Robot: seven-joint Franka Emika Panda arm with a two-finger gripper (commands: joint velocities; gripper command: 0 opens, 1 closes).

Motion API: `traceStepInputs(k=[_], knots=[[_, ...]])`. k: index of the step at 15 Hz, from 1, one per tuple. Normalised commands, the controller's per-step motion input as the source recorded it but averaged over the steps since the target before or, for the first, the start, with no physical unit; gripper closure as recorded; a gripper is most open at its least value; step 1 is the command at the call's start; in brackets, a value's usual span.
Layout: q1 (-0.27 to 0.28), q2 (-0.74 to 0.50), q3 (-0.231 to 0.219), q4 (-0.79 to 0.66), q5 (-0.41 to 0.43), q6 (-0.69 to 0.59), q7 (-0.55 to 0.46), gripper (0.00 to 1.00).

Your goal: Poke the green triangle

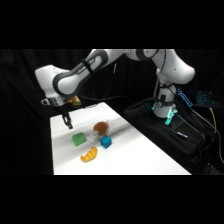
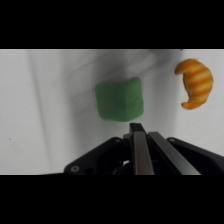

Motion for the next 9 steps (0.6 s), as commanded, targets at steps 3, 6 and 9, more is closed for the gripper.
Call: traceStepInputs(k=[3,6,9], knots=[[-0.082,0.37,0.072,0.45,0.085,-0.10,0.00,0.98],[-0.070,0.36,0.089,0.44,0.094,-0.13,0.01,0.97],[-0.060,0.33,0.087,0.44,0.089,-0.15,0.03,0.97]])
